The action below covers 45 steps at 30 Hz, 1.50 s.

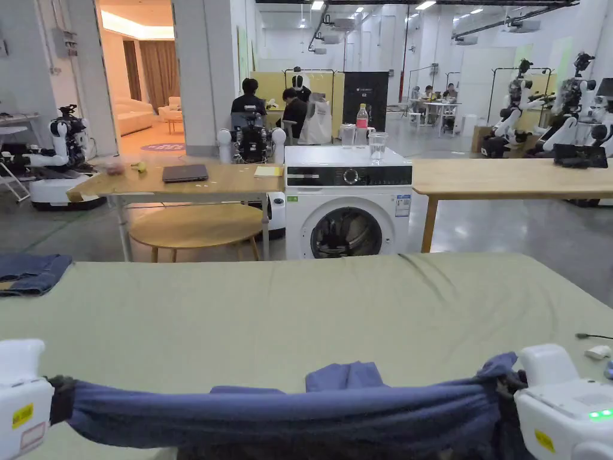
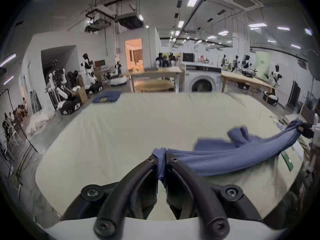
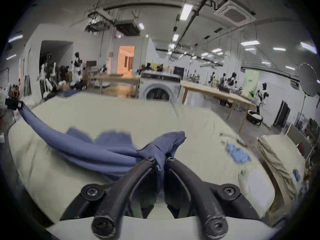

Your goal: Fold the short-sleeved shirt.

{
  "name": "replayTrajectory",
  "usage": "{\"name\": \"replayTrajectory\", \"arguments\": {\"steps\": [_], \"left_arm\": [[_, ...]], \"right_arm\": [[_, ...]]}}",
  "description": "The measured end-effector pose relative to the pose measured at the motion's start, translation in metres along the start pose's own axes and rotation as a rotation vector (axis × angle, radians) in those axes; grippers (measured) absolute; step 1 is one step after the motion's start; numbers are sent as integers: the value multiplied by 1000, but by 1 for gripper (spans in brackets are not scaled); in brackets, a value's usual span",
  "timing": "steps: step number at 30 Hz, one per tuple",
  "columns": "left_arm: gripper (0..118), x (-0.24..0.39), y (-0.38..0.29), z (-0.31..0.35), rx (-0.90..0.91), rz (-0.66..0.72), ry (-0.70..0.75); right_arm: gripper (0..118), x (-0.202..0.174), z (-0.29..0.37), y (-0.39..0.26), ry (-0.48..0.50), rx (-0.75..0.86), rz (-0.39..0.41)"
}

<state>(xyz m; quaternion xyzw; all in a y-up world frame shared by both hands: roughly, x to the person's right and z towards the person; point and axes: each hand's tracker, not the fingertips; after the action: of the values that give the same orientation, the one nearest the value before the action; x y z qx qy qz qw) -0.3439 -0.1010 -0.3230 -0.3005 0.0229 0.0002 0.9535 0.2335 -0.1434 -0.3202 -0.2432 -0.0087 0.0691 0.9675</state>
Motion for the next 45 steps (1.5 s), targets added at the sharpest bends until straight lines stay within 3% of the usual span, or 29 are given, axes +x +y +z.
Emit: {"name": "replayTrajectory", "arguments": {"steps": [2,8,9,10,11,12,13,14,19,20,21,22,23,24,26,27,34,37,38,39,40,45], "left_arm": [[2,-4,-44,3,-62,16,16],[2,-10,-137,-5,-185,104,25],[13,-7,-141,-2,-177,104,32],[36,-2,-140,4,-156,89,57],[77,4,-134,11,-120,81,51],[98,10,-126,18,-67,90,27],[105,18,-115,23,-20,88,7],[105,31,-100,31,43,69,-11],[105,101,-38,53,229,-49,-61],[100,108,-33,57,259,-53,-65],[82,116,-30,62,272,-64,-60],[48,120,-27,64,276,-80,-59],[0,122,-25,63,262,-98,-62],[0,121,-24,61,241,-108,-77],[0,112,-28,60,202,-110,-153],[0,106,-30,60,211,-106,-118],[0,6,-64,42,55,5,-1],[25,-23,-89,32,-20,34,-39],[83,-28,-96,24,-59,29,-44],[115,-31,-105,15,-103,28,-61],[118,-30,-113,11,-64,34,-102],[117,-33,-143,-33,-223,71,-31]], "right_arm": [[3,-9,5,-47,17,-94,16],[3,-21,13,-148,44,-280,-80],[3,-21,15,-148,51,-285,-87],[9,-21,17,-138,54,-294,-89],[28,-23,23,-128,52,-285,-91],[61,-27,34,-111,66,-237,-108],[95,-33,43,-91,89,-178,-113],[116,-40,52,-72,122,-103,-119],[116,-87,89,10,151,161,-86],[115,-91,92,16,151,185,-86],[105,-96,95,20,143,210,-81],[85,-101,97,21,95,234,-78],[36,-103,96,21,96,238,-79],[0,-106,90,22,84,227,-74],[0,-106,92,26,89,225,-108],[0,-106,91,26,137,206,-126],[0,-107,70,7,142,160,-110],[0,-112,54,0,155,131,-113],[0,-113,51,-2,160,121,-113],[0,-117,45,-4,163,108,-109],[0,-119,40,-6,165,96,-104],[0,-117,16,-15,161,47,-83]]}}
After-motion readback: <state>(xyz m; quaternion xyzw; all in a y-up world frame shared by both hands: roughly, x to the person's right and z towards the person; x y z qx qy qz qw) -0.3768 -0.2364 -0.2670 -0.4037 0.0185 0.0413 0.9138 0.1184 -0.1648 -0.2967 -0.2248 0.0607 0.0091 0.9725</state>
